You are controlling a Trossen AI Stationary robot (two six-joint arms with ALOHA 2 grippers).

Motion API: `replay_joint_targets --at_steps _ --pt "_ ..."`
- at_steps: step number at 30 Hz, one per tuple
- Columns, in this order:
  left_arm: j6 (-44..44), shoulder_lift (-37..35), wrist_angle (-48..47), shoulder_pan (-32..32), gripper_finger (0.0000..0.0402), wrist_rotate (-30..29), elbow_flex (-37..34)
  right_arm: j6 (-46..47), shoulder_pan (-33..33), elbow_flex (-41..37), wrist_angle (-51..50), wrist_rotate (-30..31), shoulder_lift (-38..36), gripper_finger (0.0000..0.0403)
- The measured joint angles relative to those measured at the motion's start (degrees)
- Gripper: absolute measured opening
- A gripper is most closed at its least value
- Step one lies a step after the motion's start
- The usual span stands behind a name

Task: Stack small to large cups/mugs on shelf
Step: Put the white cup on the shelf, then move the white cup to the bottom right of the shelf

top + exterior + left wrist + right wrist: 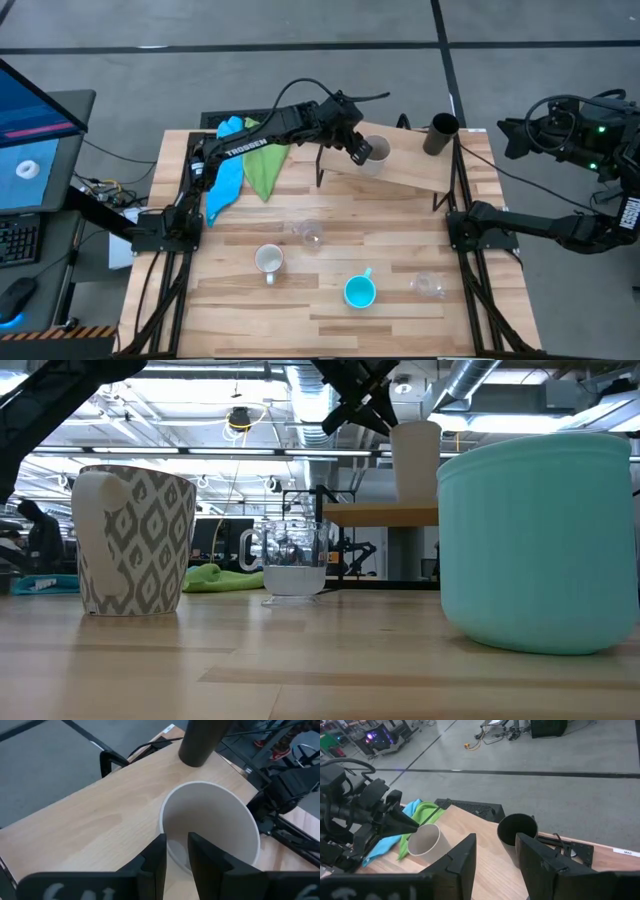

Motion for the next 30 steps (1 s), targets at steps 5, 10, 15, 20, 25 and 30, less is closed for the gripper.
replay_joint_targets --at_steps 5,10,15,20,25,30 --pt "0.5 0.0 0.6 0.0 0.0069 4.5 0.1 -0.3 0.0 0.0 0.0 0.0 0.0 0.0165" --pt "0.9 0.0 1.5 0.0 0.0069 3.1 0.1 -0.4 0.0 0.0 0.0 0.0 0.0 0.0177" --pt "2.2 0.0 3.2 0.8 0.007 3.3 0.1 -0.4 0.0 0.0 0.0 0.0 0.0 0.0184" --pt "2.2 0.0 5.8 1.7 0.0107 5.0 0.1 -1.3 0.0 0.0 0.0 0.0 0.0 0.0185" --pt "2.0 -0.4 6.7 1.7 0.0177 6.7 0.2 -1.3 0.0 0.0 0.0 0.0 0.0 0.0185" --pt "0.5 -2.4 7.0 1.7 0.0217 10.1 0.2 -2.8 0.0 0.0 0.0 -0.2 0.0 0.0185"
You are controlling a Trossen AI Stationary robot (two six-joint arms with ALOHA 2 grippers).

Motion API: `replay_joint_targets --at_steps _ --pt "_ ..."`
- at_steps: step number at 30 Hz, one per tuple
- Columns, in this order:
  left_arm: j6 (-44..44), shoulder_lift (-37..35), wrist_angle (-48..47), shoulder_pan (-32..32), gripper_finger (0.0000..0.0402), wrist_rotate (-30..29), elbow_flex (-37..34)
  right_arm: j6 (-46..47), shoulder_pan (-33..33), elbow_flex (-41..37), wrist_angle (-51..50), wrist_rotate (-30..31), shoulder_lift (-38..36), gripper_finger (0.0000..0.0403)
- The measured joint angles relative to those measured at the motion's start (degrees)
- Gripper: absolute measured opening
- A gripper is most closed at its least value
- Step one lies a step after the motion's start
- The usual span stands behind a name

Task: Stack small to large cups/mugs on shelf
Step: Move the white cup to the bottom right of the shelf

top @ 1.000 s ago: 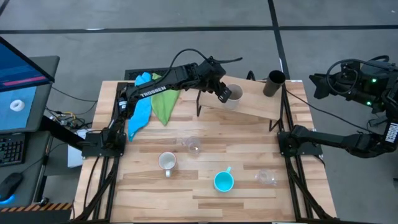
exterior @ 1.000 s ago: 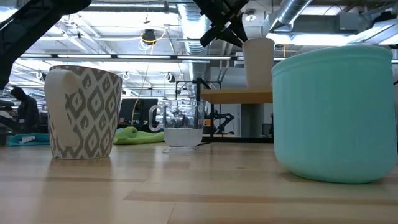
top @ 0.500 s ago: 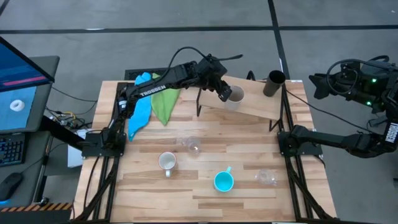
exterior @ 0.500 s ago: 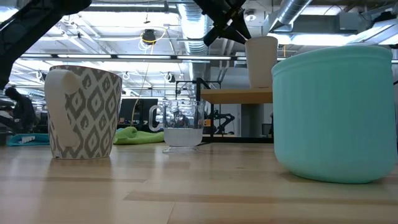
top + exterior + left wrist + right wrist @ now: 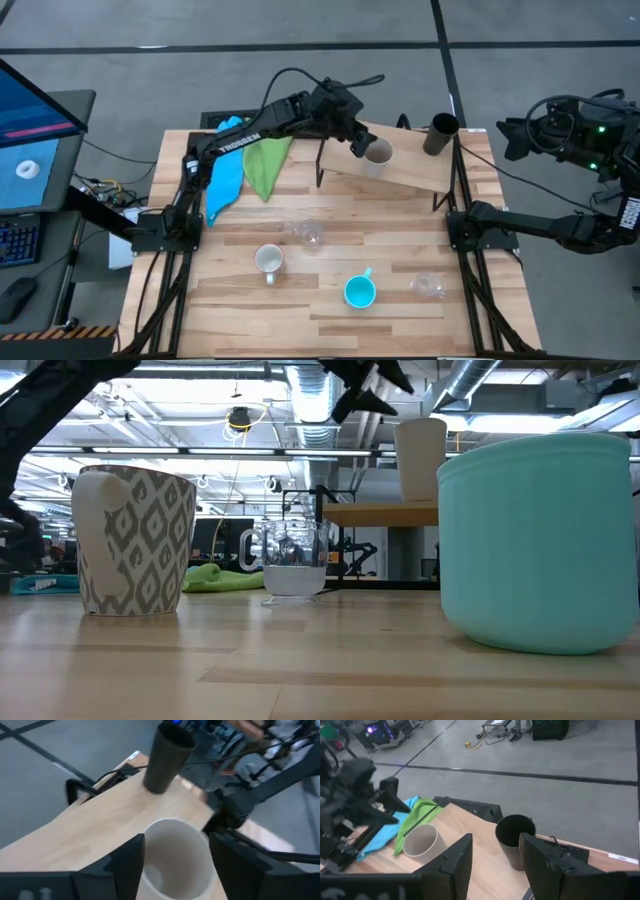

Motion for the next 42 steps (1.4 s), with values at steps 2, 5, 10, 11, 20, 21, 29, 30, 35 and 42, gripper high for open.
replay_joint_targets --at_steps 2,5,10,11,20,21,29,30,35,42 --pt "-1.5 -1.3 -0.4 0.0 0.0223 0.7 0.0 -0.9 0.0 0.0 0.0 -0.9 0.3 0.0187" --pt "-2.9 -4.2 -0.5 -0.5 0.0224 0.7 0.0 -1.1 0.0 0.0 0.0 -2.9 2.1 0.019" --pt "-2.5 -9.7 -1.8 -2.4 0.0224 -0.4 0.0 -2.3 0.0 0.0 0.0 -7.3 6.4 0.019" --pt "-2.4 -10.9 -2.4 -2.8 0.0224 -1.5 0.0 -2.8 0.0 0.0 0.0 -8.3 7.5 0.019" --pt "-0.5 -19.0 -11.8 -7.8 0.0224 -14.5 0.0 -0.9 4.5 -0.1 0.6 -11.8 16.6 0.019" --pt "0.0 -19.6 -12.8 -8.4 0.0224 -15.6 0.0 -0.2 5.7 -0.1 1.2 -11.6 17.6 0.019" --pt "1.1 -24.2 -17.5 -11.6 0.0224 -21.7 -0.1 5.7 16.9 -1.8 5.5 -3.6 25.7 0.0189" --pt "1.2 -24.8 -18.1 -11.8 0.0224 -22.1 -0.1 6.1 18.0 -2.3 5.5 -2.3 26.9 0.019" --pt "2.6 -27.6 -21.2 -12.6 0.0224 -22.8 -0.1 7.9 21.9 -2.6 5.8 0.4 32.7 0.0189" --pt "3.1 -30.6 -25.1 -12.8 0.0224 -24.6 -0.1 7.7 21.3 -2.6 5.7 1.1 39.5 0.019"
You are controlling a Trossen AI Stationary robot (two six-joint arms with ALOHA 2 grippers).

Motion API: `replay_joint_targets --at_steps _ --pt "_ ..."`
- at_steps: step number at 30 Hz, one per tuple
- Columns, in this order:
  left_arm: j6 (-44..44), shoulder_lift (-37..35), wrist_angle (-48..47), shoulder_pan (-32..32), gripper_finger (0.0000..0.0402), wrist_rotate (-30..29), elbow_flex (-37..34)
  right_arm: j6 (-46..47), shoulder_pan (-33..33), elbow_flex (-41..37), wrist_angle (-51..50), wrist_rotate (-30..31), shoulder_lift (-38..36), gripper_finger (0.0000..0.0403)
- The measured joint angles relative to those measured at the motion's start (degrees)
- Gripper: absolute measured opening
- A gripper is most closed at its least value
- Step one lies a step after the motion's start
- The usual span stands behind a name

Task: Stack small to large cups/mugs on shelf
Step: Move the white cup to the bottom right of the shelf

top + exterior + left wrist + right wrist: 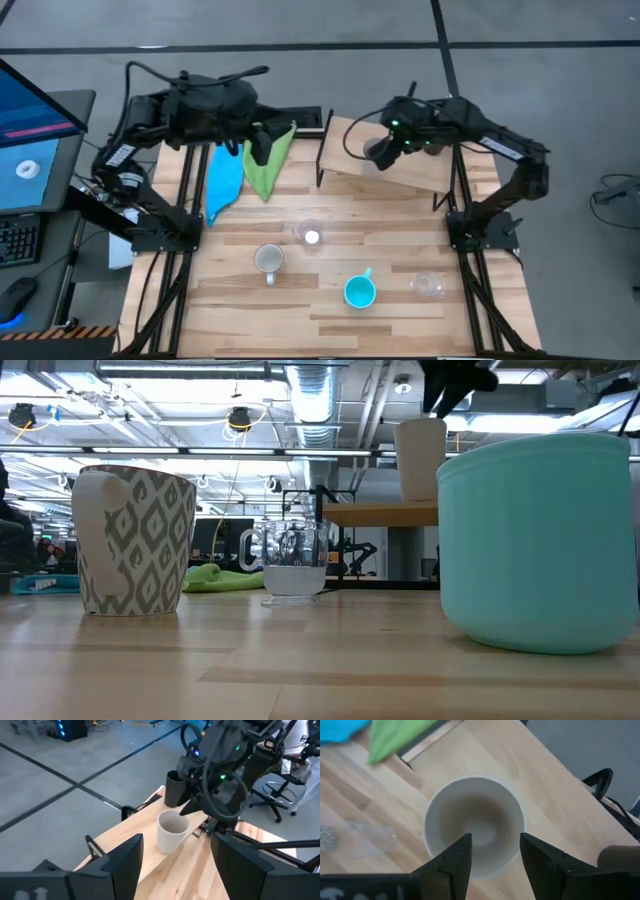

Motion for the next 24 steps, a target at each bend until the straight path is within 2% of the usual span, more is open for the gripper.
replay_joint_targets --at_steps 6,20,24 --pt "0.7 -1.1 -1.1 0.0 0.0224 -0.3 0.0 -0.6 -2.0 0.0 -0.6 0.3 3.2 0.0189" --pt "3.7 -1.3 -1.4 0.0 0.0224 -0.3 0.0 -1.8 -3.6 0.0 -0.9 0.8 5.8 0.0184" --pt "3.7 -1.3 -1.4 0.0 0.0224 -0.3 0.0 -2.1 -3.6 0.0 -1.4 0.7 7.5 0.0167"
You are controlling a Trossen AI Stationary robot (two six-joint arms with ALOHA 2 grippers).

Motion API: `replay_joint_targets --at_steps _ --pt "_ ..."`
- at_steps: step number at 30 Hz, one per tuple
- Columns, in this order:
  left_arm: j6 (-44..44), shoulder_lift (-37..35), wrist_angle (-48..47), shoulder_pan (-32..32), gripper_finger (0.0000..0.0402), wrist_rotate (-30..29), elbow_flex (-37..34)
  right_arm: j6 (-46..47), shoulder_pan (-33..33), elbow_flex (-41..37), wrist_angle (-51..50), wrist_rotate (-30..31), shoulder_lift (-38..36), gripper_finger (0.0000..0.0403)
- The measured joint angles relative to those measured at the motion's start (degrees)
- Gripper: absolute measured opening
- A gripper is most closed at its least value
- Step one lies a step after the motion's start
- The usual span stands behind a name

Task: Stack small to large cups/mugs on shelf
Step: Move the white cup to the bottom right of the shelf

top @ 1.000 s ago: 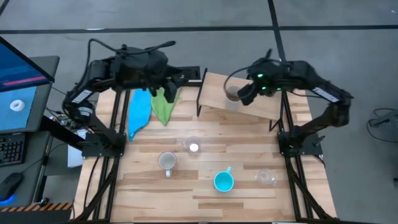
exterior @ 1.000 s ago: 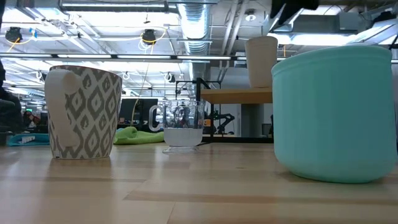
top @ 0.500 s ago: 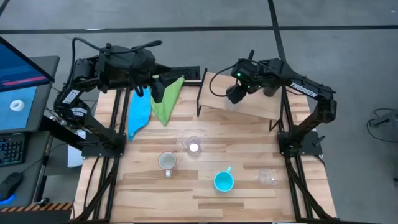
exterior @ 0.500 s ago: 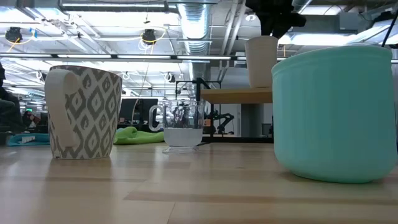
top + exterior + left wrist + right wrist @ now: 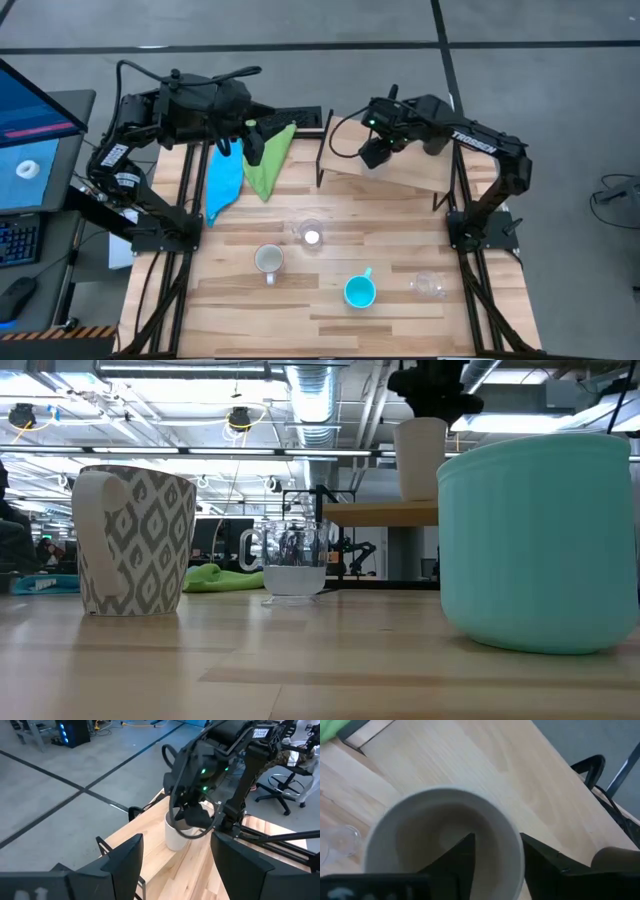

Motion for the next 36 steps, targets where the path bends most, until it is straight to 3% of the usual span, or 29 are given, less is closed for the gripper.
replay_joint_targets --at_steps 11,17,25,36 --pt "0.8 0.0 0.1 0.0 0.0224 -0.6 0.0 -0.1 -1.0 0.2 -0.7 -0.3 -0.5 0.0014" --pt "1.2 0.0 0.1 0.0 0.0224 -1.3 0.0 0.2 -2.1 0.0 -2.3 -1.9 -3.0 0.0011" --pt "2.7 0.0 0.3 0.0 0.0224 -1.9 0.0 6.7 -1.5 -0.4 -7.3 -2.9 -13.5 0.0009" --pt "3.8 0.0 2.9 0.0 0.0224 -1.9 0.0 23.9 2.1 -16.8 -7.5 1.1 -30.6 0.0009"
